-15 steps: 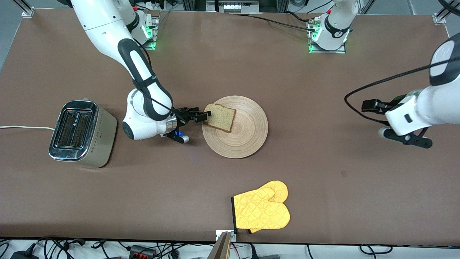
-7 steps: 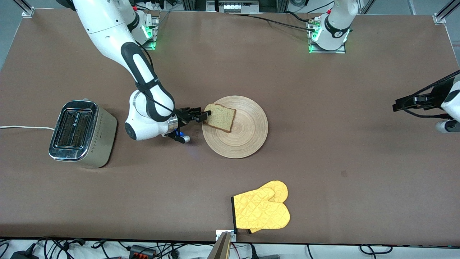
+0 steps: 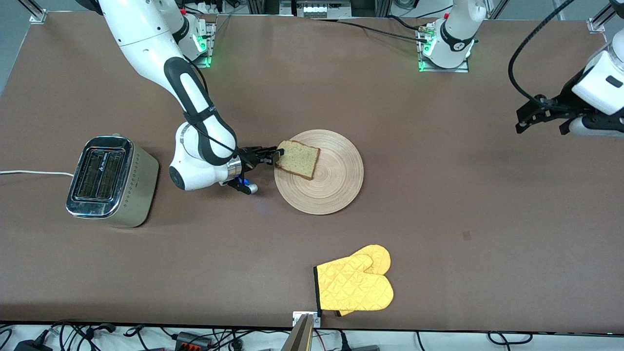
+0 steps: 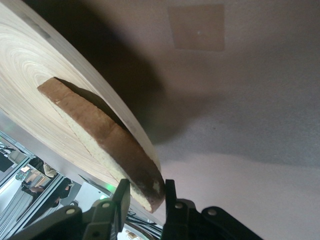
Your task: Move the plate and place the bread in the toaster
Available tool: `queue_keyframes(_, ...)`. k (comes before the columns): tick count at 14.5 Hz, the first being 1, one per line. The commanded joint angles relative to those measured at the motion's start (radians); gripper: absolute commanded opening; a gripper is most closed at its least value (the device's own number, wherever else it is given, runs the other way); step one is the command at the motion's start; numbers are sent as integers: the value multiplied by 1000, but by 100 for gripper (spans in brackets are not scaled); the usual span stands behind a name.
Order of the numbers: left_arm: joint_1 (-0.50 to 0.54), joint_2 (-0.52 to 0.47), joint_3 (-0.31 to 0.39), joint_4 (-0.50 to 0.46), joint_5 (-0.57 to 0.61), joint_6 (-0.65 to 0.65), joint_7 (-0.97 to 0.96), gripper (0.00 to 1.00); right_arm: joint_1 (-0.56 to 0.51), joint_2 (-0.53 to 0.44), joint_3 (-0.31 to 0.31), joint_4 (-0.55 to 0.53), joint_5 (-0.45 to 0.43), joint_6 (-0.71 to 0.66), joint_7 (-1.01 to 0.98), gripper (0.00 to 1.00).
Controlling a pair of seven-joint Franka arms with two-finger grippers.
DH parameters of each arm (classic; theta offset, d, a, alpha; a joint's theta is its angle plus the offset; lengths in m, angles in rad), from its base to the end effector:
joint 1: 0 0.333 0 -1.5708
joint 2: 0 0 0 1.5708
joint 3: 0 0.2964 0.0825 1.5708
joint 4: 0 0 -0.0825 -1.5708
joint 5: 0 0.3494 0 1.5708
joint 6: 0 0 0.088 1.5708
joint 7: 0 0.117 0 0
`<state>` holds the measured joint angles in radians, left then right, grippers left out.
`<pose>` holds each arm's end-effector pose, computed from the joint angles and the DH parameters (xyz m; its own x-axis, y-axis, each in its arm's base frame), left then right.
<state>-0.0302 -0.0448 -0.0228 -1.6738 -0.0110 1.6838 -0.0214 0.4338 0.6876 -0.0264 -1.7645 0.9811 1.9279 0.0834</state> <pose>0.5162 -0.0288 0.5828 0.9981 -0.0303 0.0545 -0.0310 -0.9995 0.0111 0.5082 0.2915 0.1685 0.7712 -0.0401 -0.6354 -0.4260 -0.7742 -0.4681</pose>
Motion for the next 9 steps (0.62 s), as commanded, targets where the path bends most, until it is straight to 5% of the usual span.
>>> queue_keyframes(1, -10, -14, 12, -20, 3, 8, 60, 100, 10, 1, -4, 2, 36, 8, 7, 18)
queue_keyframes(6, -17, 11, 12, 8, 6, 8, 52, 100, 10, -14, -7, 37, 30, -6, 53, 0)
queue_keyframes(9, -17, 31, 9, 38, 6, 7, 51, 100, 14, -60, -9, 115, -169, -29, 198, 0)
